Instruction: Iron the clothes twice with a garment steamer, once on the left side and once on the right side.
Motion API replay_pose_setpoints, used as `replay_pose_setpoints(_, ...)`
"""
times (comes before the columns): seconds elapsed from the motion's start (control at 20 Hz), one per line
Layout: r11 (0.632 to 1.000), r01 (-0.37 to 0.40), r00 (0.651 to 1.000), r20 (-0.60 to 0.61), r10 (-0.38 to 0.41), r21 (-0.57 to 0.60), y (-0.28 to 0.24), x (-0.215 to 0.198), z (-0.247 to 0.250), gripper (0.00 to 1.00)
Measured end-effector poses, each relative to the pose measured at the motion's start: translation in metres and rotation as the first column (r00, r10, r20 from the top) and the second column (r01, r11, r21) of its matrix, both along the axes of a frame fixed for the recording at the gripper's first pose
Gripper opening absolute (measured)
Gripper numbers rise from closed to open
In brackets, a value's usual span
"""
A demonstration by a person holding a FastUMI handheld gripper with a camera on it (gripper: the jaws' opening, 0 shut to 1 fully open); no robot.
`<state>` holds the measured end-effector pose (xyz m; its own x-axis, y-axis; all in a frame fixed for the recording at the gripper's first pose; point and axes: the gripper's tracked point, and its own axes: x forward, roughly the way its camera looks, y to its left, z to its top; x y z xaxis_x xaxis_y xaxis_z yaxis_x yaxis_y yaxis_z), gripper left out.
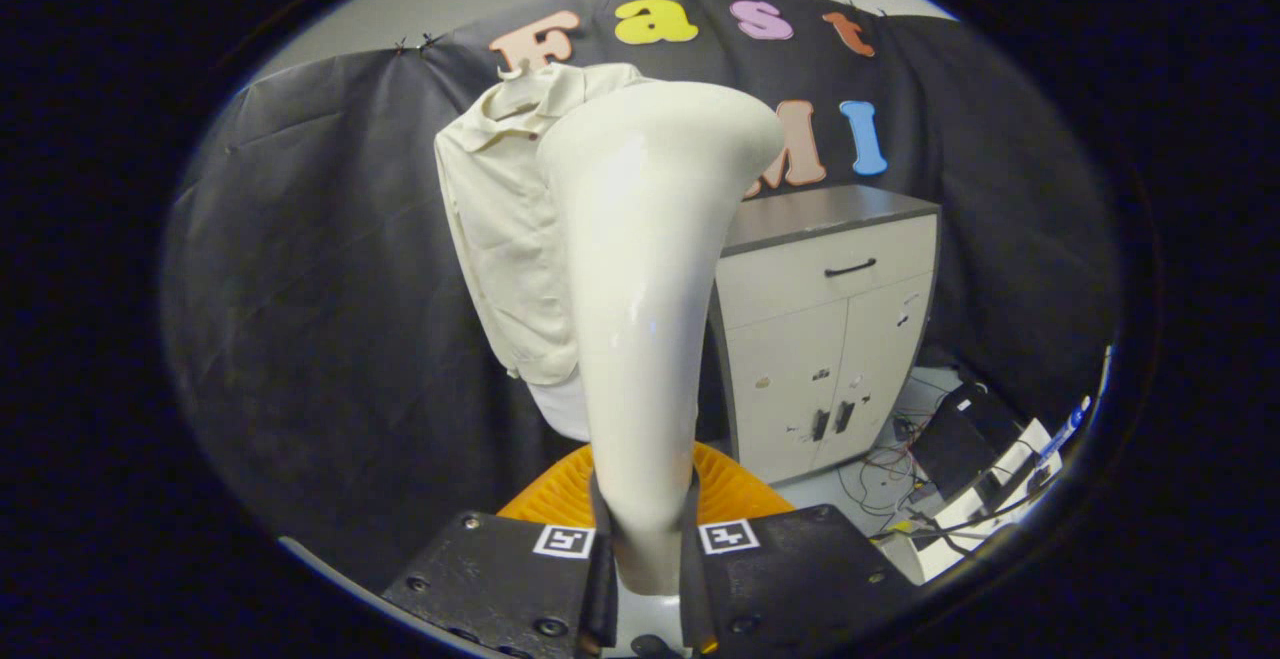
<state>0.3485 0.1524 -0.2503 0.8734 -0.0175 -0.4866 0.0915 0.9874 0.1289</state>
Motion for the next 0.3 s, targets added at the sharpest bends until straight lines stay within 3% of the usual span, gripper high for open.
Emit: replay_pose_setpoints(0.3,0.999,-0.012,0.995,0.103,0.016,-0.040,-0.041,-0.056,0.046,0.24)
